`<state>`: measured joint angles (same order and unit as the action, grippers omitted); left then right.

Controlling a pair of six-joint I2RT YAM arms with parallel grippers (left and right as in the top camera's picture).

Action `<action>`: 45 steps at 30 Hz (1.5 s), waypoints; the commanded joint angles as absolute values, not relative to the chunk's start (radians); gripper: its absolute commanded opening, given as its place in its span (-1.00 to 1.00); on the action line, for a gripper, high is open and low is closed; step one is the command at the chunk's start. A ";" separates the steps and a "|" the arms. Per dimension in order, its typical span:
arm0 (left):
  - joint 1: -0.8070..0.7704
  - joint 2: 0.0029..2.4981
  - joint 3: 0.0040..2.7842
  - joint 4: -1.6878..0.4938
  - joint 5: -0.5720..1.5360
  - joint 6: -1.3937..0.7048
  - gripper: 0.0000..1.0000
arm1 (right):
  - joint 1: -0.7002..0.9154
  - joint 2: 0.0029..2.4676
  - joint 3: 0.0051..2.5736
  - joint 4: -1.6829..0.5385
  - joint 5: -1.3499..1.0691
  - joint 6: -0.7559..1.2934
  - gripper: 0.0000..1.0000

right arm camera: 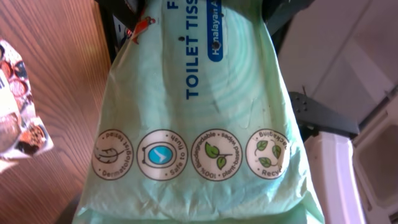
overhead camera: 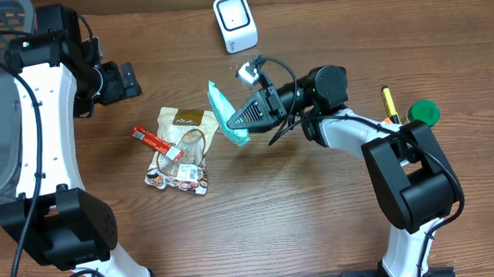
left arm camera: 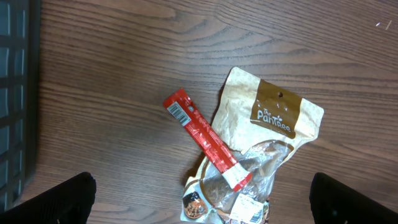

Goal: Scan the item barcode
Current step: 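Move the tissue pack down-right and release it on the table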

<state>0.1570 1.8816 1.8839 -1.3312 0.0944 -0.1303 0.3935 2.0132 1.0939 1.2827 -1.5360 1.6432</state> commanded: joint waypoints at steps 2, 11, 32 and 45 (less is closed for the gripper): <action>0.150 1.877 1.882 -1.330 0.101 -0.119 1.00 | 0.397 1.994 1.045 1.194 -1.561 1.485 -0.15; 0.150 1.877 1.882 -1.330 0.101 -0.119 0.99 | 0.397 1.994 1.039 0.791 -1.460 1.222 -0.17; 0.150 1.877 1.882 -1.330 0.101 -0.119 1.00 | 0.397 1.994 1.034 0.290 -1.529 0.756 -0.16; 0.150 1.877 1.882 -1.330 0.101 -0.119 1.00 | 0.398 1.994 1.034 0.015 -1.305 0.575 -0.17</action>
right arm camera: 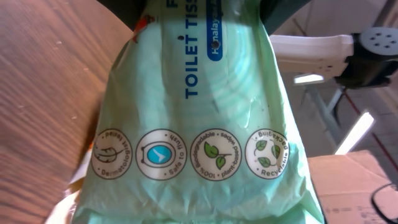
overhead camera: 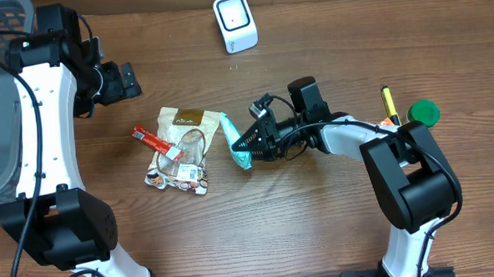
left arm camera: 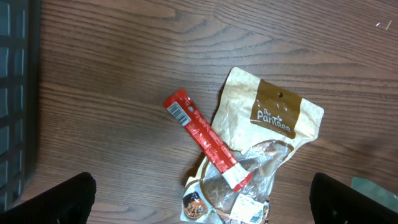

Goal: Scan the item barcode
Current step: 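Move the tissue pack down-right and release it on the table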

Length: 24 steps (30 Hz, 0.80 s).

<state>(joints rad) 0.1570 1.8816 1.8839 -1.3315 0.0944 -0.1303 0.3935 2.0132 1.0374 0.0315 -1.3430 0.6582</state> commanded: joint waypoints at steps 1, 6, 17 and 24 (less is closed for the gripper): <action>0.150 1.877 1.882 -1.330 0.101 -0.119 0.99 | 0.398 1.994 1.034 -0.006 -1.278 0.570 -0.17; 0.150 1.877 1.882 -1.330 0.101 -0.119 1.00 | 0.398 1.994 1.034 -0.164 -1.026 0.538 -0.22; 0.150 1.877 1.882 -1.330 0.101 -0.119 1.00 | 0.395 1.991 1.051 -0.294 -0.857 0.513 -0.21; 0.150 1.877 1.882 -1.330 0.101 -0.119 1.00 | 0.392 1.988 1.088 -0.297 -0.915 0.494 -0.06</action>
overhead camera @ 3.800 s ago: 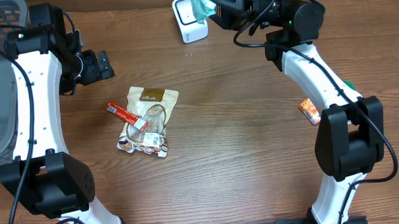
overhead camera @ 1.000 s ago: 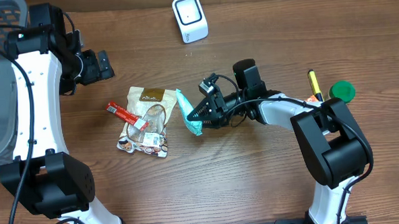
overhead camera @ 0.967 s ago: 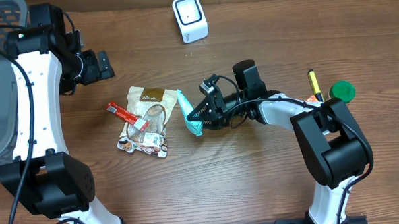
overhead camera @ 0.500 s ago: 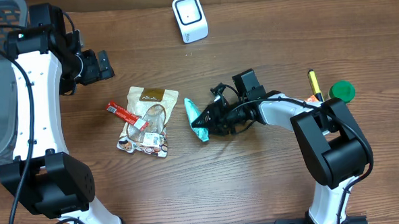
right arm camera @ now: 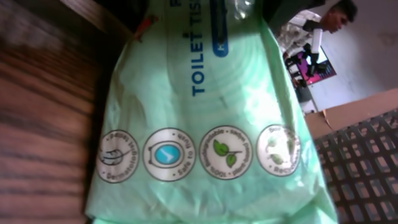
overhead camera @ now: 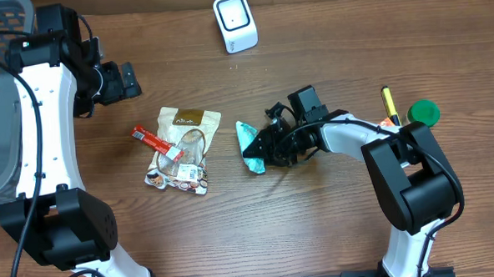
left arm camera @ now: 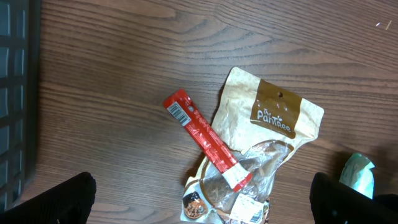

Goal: Scan the item barcode

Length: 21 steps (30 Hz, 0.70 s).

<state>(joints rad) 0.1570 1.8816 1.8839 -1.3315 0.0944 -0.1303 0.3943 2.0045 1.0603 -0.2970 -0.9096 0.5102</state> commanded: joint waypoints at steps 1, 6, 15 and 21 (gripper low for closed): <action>0.150 1.877 1.882 -1.330 0.101 -0.119 1.00 | 0.392 1.988 1.088 -0.301 -0.897 0.480 0.01; 0.150 1.877 1.882 -1.330 0.101 -0.119 0.99 | 0.390 1.983 1.113 -0.302 -0.872 0.458 0.28; 0.149 1.877 1.882 -1.330 0.101 -0.119 1.00 | 0.422 1.929 1.317 -0.587 -0.558 0.389 0.31; 0.149 1.877 1.882 -1.330 0.101 -0.119 1.00 | 0.570 1.927 1.412 -0.770 -0.179 0.397 0.16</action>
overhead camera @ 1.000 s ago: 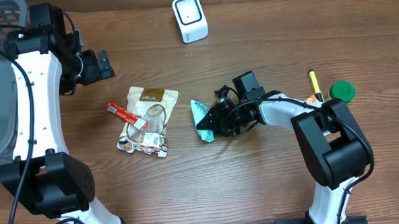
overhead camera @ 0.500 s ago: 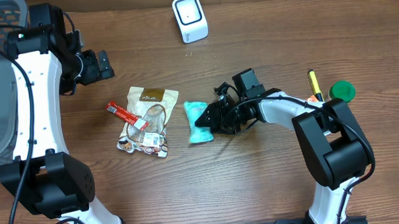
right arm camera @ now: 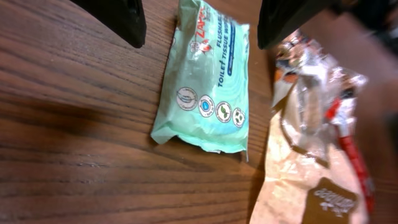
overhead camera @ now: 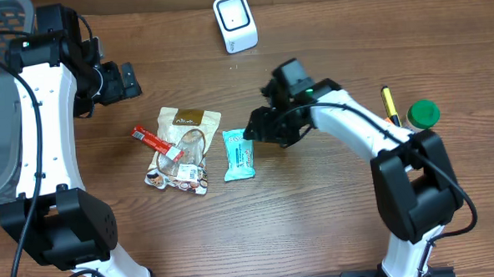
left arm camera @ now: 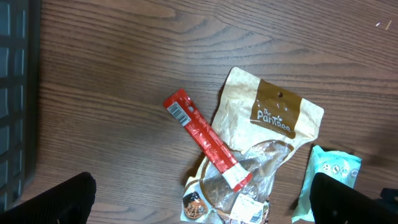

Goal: Scan the item barcode

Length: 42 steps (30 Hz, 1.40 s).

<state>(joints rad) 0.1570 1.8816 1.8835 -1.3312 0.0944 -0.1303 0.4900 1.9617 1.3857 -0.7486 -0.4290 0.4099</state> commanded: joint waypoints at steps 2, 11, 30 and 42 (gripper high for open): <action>0.149 1.877 1.882 -1.330 0.101 -0.119 1.00 | 0.623 1.933 1.411 -0.800 -0.059 0.435 0.17; 0.149 1.877 1.882 -1.330 0.101 -0.119 1.00 | 0.683 1.972 1.375 -0.836 -0.127 0.542 0.15; 0.149 1.877 1.882 -1.330 0.101 -0.119 1.00 | 0.678 2.061 1.309 -0.766 -0.234 0.580 -0.56; 0.149 1.877 1.882 -1.330 0.101 -0.119 0.99 | 0.597 1.972 1.459 -0.999 0.111 0.537 -0.93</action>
<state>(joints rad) 0.1570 1.8816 1.8839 -1.3315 0.0944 -0.1303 0.6479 2.0113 1.4040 -0.9447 -0.1341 0.5667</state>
